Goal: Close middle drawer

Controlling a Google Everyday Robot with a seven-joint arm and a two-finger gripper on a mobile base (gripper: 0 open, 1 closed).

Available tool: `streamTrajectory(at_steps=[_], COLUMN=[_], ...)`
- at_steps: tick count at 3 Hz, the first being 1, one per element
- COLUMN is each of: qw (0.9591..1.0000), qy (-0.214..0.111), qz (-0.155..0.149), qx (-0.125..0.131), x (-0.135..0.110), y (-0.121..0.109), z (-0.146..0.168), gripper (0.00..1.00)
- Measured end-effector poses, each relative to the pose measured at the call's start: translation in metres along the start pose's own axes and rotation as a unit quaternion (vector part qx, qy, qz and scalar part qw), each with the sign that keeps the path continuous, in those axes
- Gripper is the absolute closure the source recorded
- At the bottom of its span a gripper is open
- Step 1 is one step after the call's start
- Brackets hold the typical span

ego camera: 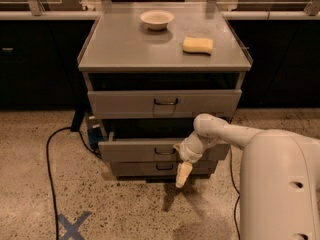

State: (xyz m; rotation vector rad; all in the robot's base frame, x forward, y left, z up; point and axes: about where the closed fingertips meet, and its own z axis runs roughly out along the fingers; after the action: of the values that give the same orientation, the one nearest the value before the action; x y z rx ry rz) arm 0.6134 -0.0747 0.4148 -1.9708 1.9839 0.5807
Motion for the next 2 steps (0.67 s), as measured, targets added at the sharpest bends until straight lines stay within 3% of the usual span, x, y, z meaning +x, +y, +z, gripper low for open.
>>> streamTrajectory(at_steps=[1, 2], qw=[1.0000, 1.0000], qy=[0.000, 0.000], qz=[-0.005, -0.005], qx=[0.007, 0.007], x=[-0.0067, -0.0067], y=[-0.0229, -0.0230], z=[-0.0025, -0.0025], gripper=[0.00, 0.00])
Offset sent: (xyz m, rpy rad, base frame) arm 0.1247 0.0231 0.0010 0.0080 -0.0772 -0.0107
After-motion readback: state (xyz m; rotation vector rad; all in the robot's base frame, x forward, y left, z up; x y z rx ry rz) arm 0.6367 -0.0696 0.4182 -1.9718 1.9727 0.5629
